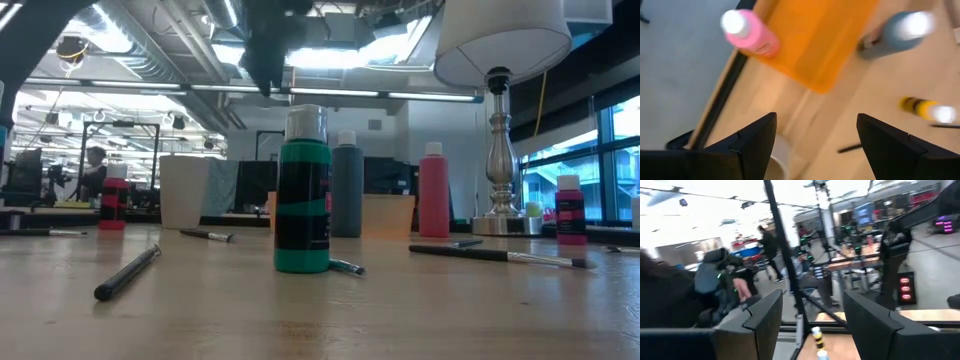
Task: Pick & Place Paint Supplies
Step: Put the silver paint brush into the white cup
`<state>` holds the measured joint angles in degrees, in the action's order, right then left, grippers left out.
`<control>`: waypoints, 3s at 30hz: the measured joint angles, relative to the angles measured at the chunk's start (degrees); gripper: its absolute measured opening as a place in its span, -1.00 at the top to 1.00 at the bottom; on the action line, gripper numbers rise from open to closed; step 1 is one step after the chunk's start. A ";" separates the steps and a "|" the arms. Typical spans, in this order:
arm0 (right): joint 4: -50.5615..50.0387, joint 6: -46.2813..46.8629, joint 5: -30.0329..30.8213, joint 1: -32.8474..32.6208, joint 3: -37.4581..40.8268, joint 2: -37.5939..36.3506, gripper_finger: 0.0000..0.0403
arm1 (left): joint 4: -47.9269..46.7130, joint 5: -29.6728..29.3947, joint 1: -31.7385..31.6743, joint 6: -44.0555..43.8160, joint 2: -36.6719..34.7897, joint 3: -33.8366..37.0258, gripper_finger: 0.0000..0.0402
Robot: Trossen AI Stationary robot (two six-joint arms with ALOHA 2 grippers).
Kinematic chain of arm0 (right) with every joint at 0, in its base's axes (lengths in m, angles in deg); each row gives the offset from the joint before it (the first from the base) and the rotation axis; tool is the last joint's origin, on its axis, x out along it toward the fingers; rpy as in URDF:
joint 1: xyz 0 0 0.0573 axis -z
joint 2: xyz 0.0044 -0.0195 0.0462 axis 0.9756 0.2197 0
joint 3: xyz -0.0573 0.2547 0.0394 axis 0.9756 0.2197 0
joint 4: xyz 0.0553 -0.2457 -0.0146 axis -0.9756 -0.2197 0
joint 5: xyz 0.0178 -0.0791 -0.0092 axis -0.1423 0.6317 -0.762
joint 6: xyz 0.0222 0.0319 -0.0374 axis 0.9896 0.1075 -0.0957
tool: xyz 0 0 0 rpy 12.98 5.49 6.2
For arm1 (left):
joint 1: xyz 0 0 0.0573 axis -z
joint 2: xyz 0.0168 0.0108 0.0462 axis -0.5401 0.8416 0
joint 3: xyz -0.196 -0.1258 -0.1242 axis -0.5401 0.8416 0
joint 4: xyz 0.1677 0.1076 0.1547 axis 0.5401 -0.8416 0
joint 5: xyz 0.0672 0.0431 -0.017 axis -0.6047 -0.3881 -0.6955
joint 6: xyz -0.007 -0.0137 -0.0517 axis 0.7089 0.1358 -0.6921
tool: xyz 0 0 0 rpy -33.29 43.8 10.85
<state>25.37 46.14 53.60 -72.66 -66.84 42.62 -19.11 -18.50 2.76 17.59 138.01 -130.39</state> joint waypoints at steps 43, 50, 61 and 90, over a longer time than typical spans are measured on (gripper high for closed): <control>-39.98 12.96 2.88 -9.27 0.00 0.88 -0.06 | 6.71 -0.18 37.26 -35.02 -41.38 42.59 -0.36; -53.34 16.60 4.16 -12.62 0.00 1.57 -0.06 | 17.49 -2.75 41.47 -33.48 -45.29 50.59 -0.36; -62.32 23.90 17.46 -18.20 0.02 6.11 -0.06 | 27.13 -1.55 44.95 -35.06 -45.67 60.59 -0.36; -72.95 22.49 17.80 -14.43 3.72 30.21 -0.06 | 28.10 -2.41 52.03 -40.62 -45.71 61.61 -0.36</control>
<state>-47.58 68.63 71.40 -87.09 -63.12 72.82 9.00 -20.91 54.79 -23.03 92.30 -68.78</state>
